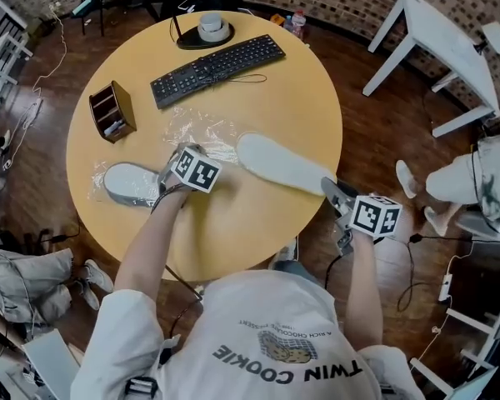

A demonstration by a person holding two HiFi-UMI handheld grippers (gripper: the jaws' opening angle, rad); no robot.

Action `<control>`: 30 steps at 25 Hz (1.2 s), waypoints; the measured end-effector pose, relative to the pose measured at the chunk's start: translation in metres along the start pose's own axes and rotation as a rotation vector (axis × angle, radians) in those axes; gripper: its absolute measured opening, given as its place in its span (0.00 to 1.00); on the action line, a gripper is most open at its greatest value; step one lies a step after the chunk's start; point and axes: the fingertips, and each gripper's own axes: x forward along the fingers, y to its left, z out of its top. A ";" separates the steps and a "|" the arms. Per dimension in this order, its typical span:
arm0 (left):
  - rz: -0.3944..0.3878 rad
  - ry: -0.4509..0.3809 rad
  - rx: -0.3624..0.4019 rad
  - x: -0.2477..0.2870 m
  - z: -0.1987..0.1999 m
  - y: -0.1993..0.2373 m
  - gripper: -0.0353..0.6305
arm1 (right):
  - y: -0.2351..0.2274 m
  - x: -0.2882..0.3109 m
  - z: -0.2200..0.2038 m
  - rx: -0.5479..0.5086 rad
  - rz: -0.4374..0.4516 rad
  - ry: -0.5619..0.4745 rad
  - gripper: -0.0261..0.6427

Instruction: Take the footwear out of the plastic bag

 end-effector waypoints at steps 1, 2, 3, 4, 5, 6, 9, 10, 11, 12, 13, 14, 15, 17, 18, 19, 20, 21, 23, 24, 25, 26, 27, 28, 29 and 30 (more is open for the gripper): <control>0.000 0.002 0.002 0.000 0.000 0.000 0.06 | 0.000 -0.005 0.001 0.012 0.009 -0.007 0.14; -0.001 0.004 0.004 0.000 0.000 0.000 0.06 | 0.000 -0.010 0.002 0.027 0.018 -0.013 0.14; -0.002 0.005 0.007 0.000 0.000 0.000 0.06 | 0.000 -0.015 0.003 0.041 0.027 -0.017 0.14; -0.003 0.007 0.009 0.001 -0.001 0.000 0.06 | 0.001 -0.020 0.004 0.053 0.038 -0.022 0.14; -0.005 0.007 0.011 0.001 -0.001 -0.001 0.06 | 0.003 -0.025 0.005 0.063 0.053 -0.030 0.13; -0.006 0.008 0.012 0.001 -0.001 -0.001 0.06 | 0.005 -0.030 0.008 0.072 0.073 -0.043 0.13; -0.006 0.012 0.012 0.001 0.004 0.000 0.06 | 0.011 -0.044 0.022 0.097 0.125 -0.095 0.13; -0.006 0.012 0.012 0.001 0.004 0.001 0.06 | 0.013 -0.049 0.025 0.103 0.133 -0.106 0.13; -0.006 0.013 0.011 0.001 0.004 0.000 0.06 | 0.015 -0.053 0.027 0.106 0.137 -0.113 0.13; -0.006 0.013 0.010 0.001 0.002 0.000 0.06 | 0.018 -0.057 0.029 0.106 0.141 -0.118 0.13; -0.007 0.013 0.008 0.001 0.000 -0.001 0.06 | 0.021 -0.061 0.031 0.104 0.144 -0.125 0.13; -0.008 0.012 0.007 0.001 0.000 -0.001 0.06 | 0.023 -0.066 0.035 0.100 0.146 -0.135 0.13; -0.008 0.010 0.006 0.001 0.000 -0.001 0.06 | 0.025 -0.071 0.040 0.095 0.149 -0.148 0.13; -0.010 0.007 0.005 0.001 0.002 -0.001 0.06 | 0.031 -0.081 0.053 0.086 0.164 -0.180 0.13; -0.009 0.006 0.005 0.001 0.002 -0.001 0.06 | 0.034 -0.085 0.059 0.084 0.174 -0.196 0.13; -0.009 0.004 0.005 0.000 0.002 -0.001 0.06 | 0.038 -0.089 0.064 0.082 0.185 -0.209 0.13; -0.008 0.002 0.005 0.000 0.002 -0.001 0.06 | 0.042 -0.092 0.069 0.081 0.197 -0.220 0.13; -0.008 0.000 0.003 0.000 0.002 -0.001 0.06 | 0.046 -0.093 0.073 0.080 0.209 -0.228 0.13; -0.010 -0.007 -0.011 0.000 0.002 -0.001 0.06 | 0.054 -0.090 0.079 0.080 0.236 -0.239 0.13; -0.013 -0.012 -0.021 0.000 0.002 0.000 0.06 | 0.058 -0.086 0.081 0.080 0.247 -0.241 0.13; -0.015 -0.016 -0.031 0.000 0.002 0.000 0.06 | 0.062 -0.080 0.083 0.083 0.255 -0.242 0.13; -0.018 -0.020 -0.039 -0.001 0.001 0.001 0.06 | 0.066 -0.074 0.084 0.086 0.262 -0.239 0.13; -0.019 -0.023 -0.045 -0.002 0.001 0.001 0.06 | 0.070 -0.067 0.084 0.089 0.267 -0.235 0.13; -0.022 -0.027 -0.048 -0.002 0.001 0.001 0.06 | 0.074 -0.060 0.084 0.089 0.271 -0.229 0.13; -0.025 -0.032 -0.053 -0.002 0.001 0.000 0.06 | 0.078 -0.053 0.085 0.088 0.276 -0.224 0.13; -0.030 -0.037 -0.060 -0.002 0.001 0.000 0.06 | 0.082 -0.045 0.086 0.087 0.284 -0.221 0.13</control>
